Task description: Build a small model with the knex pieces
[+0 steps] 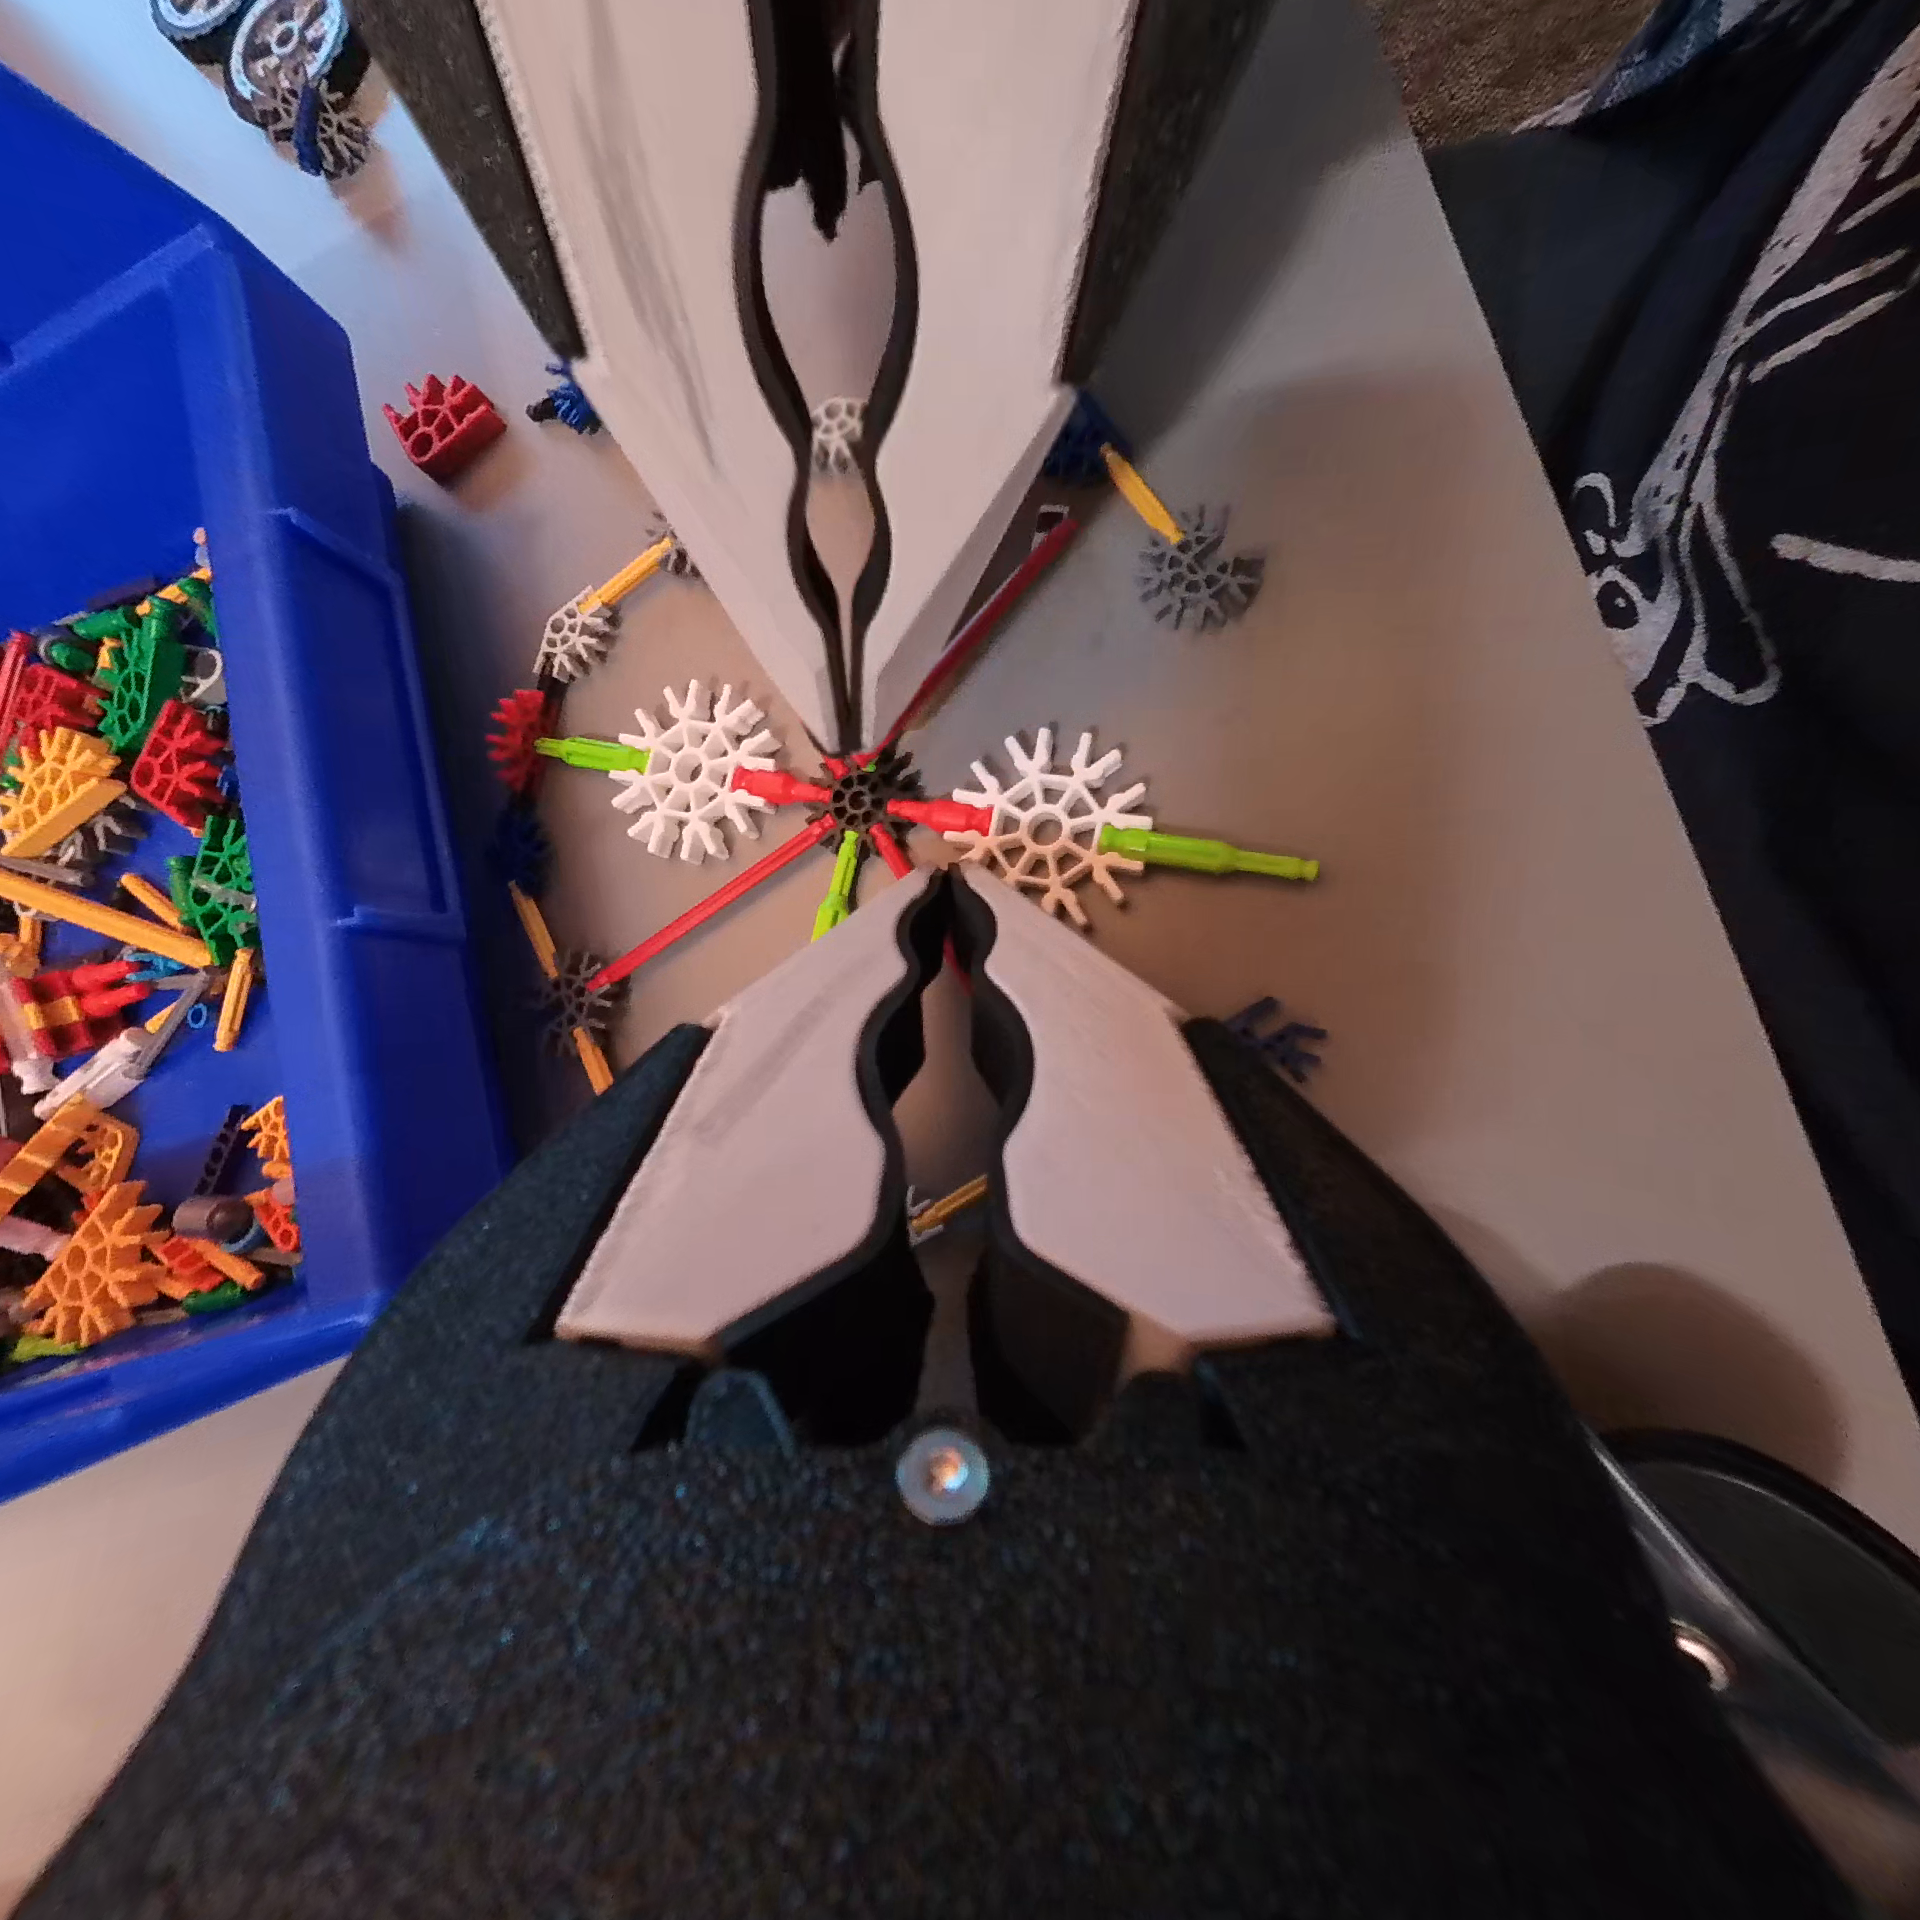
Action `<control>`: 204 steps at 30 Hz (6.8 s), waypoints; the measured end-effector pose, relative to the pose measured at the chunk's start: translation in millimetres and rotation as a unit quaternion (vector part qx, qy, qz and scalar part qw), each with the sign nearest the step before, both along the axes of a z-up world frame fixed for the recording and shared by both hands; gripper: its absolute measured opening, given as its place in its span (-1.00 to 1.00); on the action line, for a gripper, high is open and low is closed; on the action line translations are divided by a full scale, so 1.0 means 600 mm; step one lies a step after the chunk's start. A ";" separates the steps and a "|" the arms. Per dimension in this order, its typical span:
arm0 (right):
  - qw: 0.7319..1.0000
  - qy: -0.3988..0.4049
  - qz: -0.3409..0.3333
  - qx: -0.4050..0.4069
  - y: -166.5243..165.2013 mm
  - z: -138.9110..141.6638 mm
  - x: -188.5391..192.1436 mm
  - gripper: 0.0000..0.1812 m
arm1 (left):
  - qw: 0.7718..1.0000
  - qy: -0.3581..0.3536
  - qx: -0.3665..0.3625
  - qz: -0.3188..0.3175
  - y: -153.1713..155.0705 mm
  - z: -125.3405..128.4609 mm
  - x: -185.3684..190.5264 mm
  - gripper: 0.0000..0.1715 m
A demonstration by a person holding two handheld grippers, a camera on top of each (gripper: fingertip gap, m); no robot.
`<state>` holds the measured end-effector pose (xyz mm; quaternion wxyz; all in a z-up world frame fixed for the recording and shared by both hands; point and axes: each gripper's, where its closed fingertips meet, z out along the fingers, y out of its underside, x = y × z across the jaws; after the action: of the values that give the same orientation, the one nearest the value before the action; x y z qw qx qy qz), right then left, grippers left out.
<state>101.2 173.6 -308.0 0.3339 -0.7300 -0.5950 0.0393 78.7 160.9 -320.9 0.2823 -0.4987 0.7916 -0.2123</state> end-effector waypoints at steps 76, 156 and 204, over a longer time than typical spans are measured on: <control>0.877 0.171 -0.410 -0.186 -0.051 -0.025 0.046 -0.98 | 0.994 -0.006 0.106 0.017 -0.014 0.000 0.041 -1.00; 0.933 0.085 -0.320 -0.143 -0.013 -0.020 0.033 -1.00 | 0.993 -0.006 0.113 0.016 -0.014 0.004 0.039 -1.00; 0.975 -0.035 -0.115 -0.189 -0.019 -0.018 0.064 -0.89 | 0.988 -0.006 0.156 0.009 -0.007 0.003 0.034 -1.00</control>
<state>139.9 162.3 -318.9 0.1713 -0.8443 -0.5004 0.0864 98.9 156.9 -318.8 0.3635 -0.4547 0.8084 -0.0870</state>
